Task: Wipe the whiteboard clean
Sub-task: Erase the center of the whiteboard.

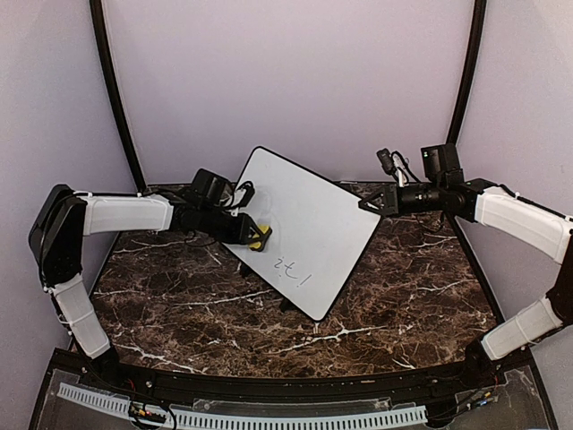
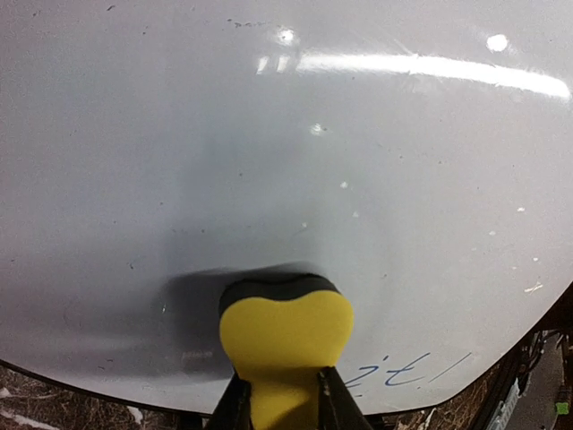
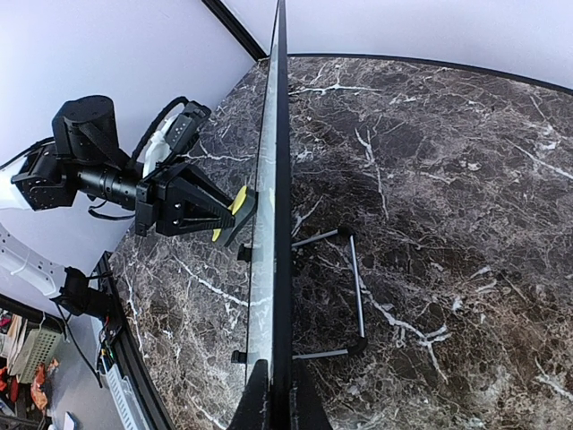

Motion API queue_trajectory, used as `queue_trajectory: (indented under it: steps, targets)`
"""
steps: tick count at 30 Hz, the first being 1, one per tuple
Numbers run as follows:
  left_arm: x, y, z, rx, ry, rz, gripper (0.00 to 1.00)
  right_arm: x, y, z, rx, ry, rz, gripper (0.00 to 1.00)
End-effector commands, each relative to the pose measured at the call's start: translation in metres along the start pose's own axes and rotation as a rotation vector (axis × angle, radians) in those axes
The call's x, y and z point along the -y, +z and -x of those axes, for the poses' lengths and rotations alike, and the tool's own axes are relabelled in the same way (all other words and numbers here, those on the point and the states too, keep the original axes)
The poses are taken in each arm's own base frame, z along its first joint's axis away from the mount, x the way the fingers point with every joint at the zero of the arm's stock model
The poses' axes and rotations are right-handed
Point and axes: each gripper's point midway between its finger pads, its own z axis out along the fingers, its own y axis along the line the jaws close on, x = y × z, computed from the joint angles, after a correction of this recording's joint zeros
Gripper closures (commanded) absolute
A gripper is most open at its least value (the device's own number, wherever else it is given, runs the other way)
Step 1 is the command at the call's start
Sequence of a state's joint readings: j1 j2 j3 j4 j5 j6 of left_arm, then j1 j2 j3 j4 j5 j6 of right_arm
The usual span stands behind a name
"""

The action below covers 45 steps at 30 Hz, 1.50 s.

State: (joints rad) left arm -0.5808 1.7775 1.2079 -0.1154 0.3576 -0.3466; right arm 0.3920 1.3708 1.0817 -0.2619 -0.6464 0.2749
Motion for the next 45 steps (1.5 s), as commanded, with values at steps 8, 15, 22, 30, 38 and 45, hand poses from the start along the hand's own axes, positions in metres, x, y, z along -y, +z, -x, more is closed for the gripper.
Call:
queue_trajectory:
  steps: [8, 15, 22, 30, 38, 45]
  targets:
    - [0.006, 0.012, -0.072, -0.119, 0.042, 0.025, 1.00, -0.016, 0.009, -0.014, -0.039, -0.120, 0.072, 1.00]
    - [0.007, 0.016, -0.108, -0.177, 0.014, -0.002, 1.00, -0.016, 0.009, -0.015, -0.038, -0.119, 0.071, 1.00]
    - [0.024, 0.017, -0.074, -0.112, 0.067, -0.026, 1.00, -0.018, 0.008, -0.013, -0.035, -0.121, 0.072, 1.00]
    - [0.040, 0.016, -0.035, -0.055, 0.130, -0.039, 1.00, -0.020, 0.006, -0.012, -0.031, -0.126, 0.072, 1.00]
    - [0.019, 0.020, -0.077, -0.157, 0.097, 0.014, 1.00, -0.019, 0.008, -0.013, -0.036, -0.123, 0.075, 1.00]
    - [0.005, 0.015, -0.123, -0.246, 0.062, 0.059, 1.00, -0.018, 0.010, -0.014, -0.040, -0.122, 0.076, 1.00]
